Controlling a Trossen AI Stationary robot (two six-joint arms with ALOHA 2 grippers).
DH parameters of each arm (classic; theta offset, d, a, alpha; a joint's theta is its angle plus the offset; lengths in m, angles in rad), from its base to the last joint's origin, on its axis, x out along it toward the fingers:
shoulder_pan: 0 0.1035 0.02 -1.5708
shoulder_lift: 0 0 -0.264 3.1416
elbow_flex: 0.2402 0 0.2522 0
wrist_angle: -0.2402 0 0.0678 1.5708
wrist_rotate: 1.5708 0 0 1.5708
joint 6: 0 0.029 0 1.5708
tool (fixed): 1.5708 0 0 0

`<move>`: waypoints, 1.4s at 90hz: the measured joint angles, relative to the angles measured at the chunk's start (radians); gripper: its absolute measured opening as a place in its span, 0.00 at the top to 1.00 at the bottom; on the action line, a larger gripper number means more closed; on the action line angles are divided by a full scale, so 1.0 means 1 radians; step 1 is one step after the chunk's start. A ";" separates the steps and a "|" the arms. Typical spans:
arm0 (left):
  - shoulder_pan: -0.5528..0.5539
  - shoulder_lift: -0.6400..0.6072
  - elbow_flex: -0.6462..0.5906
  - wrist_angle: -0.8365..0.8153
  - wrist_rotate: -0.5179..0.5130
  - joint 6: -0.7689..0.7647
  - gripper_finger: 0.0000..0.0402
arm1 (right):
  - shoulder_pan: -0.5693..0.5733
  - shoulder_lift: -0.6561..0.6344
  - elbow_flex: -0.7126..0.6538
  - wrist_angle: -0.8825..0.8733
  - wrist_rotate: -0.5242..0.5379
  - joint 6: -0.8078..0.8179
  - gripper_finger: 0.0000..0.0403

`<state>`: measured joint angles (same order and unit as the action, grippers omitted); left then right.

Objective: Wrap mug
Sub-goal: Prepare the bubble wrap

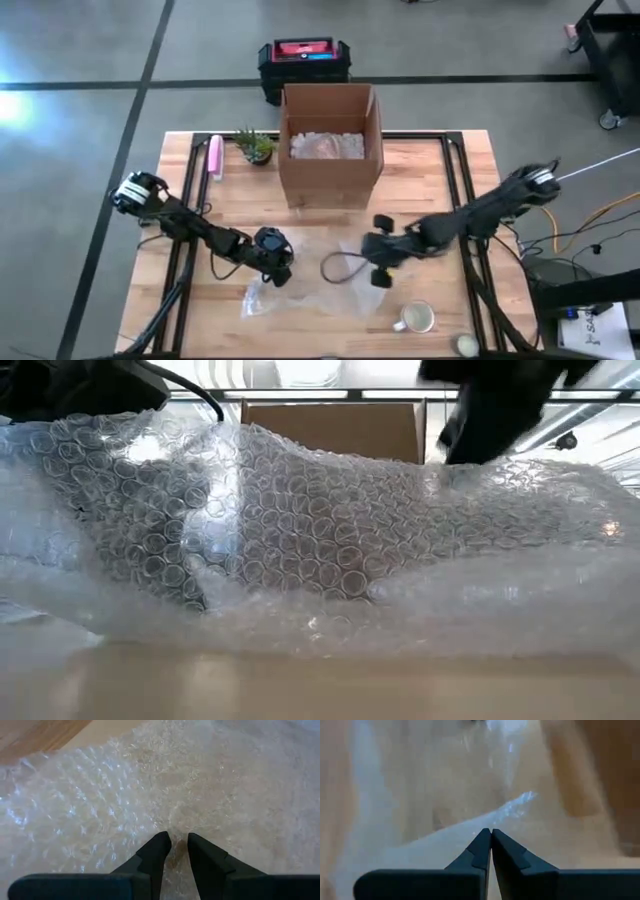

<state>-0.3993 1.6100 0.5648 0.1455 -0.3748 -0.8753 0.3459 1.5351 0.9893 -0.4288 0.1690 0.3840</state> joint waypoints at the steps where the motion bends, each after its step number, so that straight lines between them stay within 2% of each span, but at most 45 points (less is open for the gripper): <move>1: 0.001 0.000 0.000 0.000 0.000 0.005 0.81 | -0.006 0.013 0.001 0.008 -0.012 -0.008 0.99; 18: 0.007 0.000 0.000 -0.001 -0.001 0.028 0.81 | -0.062 0.255 0.126 0.038 -0.170 -0.161 0.99; 32: 0.007 -0.001 0.000 0.000 0.000 0.028 0.81 | -0.073 0.416 0.305 -0.149 -0.241 -0.229 0.99; 43: 0.007 -0.001 0.000 -0.007 0.001 0.023 0.81 | -0.056 0.471 0.376 -0.352 -0.249 -0.245 0.99; 53: 0.007 -0.003 -0.009 -0.009 0.018 0.007 0.81 | -0.027 0.456 0.360 -0.487 -0.237 -0.191 0.99; 78: 0.000 -0.004 -0.021 -0.024 0.027 -0.028 0.81 | 0.083 0.322 0.275 -0.615 -0.254 -0.007 0.99; 103: 0.000 -0.003 -0.022 -0.032 0.033 -0.043 0.81 | 0.205 0.234 0.076 -0.606 -0.249 0.164 0.99; 126: 0.001 -0.003 -0.024 -0.024 0.029 -0.043 0.81 | 0.200 0.120 0.045 -0.608 -0.054 0.245 0.99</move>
<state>-0.3981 1.6073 0.5409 0.1213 -0.3458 -0.9179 0.5460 1.6553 1.0343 -1.0373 0.1147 0.6285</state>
